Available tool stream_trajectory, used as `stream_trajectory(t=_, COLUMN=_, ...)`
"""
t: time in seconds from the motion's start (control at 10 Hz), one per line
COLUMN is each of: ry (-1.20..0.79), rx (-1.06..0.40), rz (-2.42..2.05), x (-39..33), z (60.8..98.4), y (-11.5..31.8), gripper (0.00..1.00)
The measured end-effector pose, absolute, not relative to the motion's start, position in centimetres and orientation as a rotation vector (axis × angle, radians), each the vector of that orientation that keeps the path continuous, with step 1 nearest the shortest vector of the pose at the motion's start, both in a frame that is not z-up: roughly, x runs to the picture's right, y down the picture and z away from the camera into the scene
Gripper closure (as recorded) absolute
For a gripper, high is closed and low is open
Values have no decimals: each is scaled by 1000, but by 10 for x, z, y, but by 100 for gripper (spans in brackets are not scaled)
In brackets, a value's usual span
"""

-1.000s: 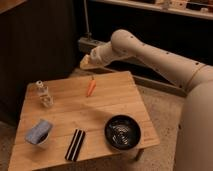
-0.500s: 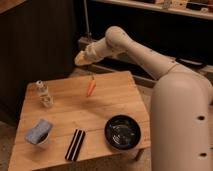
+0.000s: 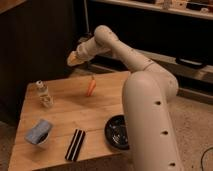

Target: Knock the bottle over

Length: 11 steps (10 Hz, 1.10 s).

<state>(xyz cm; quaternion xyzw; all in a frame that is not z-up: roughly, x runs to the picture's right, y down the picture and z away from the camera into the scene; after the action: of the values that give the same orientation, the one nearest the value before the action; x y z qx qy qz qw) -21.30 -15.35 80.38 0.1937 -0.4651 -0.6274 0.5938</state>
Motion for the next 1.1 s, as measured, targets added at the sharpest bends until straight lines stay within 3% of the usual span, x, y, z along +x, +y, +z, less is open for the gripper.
stream_trajectory(t=0.3, ry=-1126, rx=452, rz=-1491, x=-244, z=809, y=-139, gripper=100)
stream_trajectory(t=1.1, ry=-1132, rx=741, rz=-1462, x=-282, z=793, y=-122, gripper=100)
